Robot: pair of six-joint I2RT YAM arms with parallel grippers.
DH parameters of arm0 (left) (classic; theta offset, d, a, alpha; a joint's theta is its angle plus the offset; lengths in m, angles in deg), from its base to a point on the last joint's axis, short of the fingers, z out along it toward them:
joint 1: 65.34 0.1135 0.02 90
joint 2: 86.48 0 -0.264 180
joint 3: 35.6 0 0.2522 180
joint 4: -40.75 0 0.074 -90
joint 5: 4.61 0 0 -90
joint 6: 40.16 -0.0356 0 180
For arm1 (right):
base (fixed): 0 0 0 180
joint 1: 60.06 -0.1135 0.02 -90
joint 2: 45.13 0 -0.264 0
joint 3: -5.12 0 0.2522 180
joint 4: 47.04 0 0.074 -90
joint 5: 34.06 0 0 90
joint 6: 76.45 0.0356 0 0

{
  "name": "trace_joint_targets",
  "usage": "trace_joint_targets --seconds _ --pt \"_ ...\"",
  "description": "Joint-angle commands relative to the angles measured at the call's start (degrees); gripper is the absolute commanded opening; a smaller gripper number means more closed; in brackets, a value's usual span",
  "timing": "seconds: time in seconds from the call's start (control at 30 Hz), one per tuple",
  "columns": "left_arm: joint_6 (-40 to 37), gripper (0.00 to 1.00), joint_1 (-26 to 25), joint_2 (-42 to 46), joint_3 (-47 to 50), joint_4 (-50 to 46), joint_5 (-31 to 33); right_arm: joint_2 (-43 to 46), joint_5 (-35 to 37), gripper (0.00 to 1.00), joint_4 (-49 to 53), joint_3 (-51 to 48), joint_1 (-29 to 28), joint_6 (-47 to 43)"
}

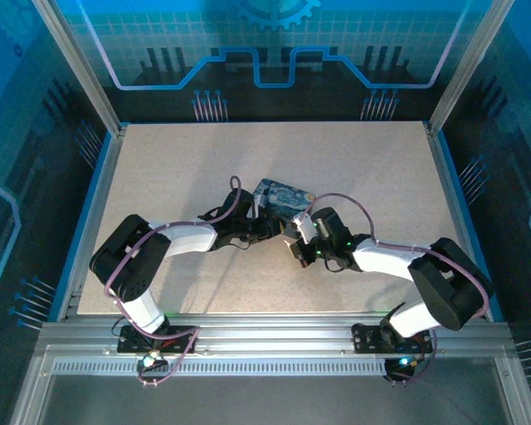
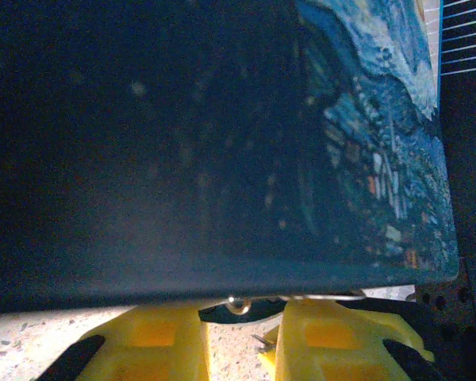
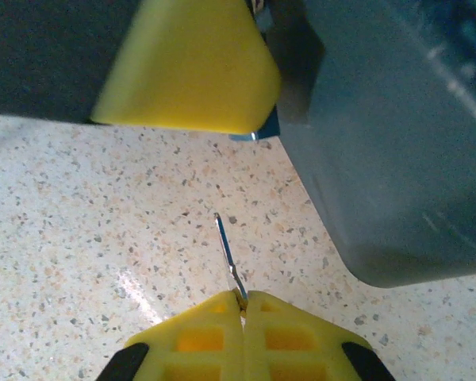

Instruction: Unlock the padlock with the key

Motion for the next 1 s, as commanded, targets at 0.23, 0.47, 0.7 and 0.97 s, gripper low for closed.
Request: trace_joint_targets --seconds 0.23,0.47,0.7,0.97 --pt "1.38 0.18 -0.41 2.19 -0.41 1.84 -2.14 -2.4 1.39 0.0 -2.41 2.92 -0.73 -0.57" --pt "1.32 0.18 -0.39 2.2 -0.4 1.51 -1.98 -3.8 1.93 0.0 -2.53 4.11 -0.64 -0.85" --pt "1.33 0.18 -0.41 2.19 -0.36 1.49 -1.92 -4.08 1.76 0.0 -3.17 4.41 -0.38 -0.68" --pt "1.25 0.18 -0.38 2.2 -0.29 1.4 -1.83 -3.74 1.5 0.0 -4.25 4.12 -0.11 -0.11"
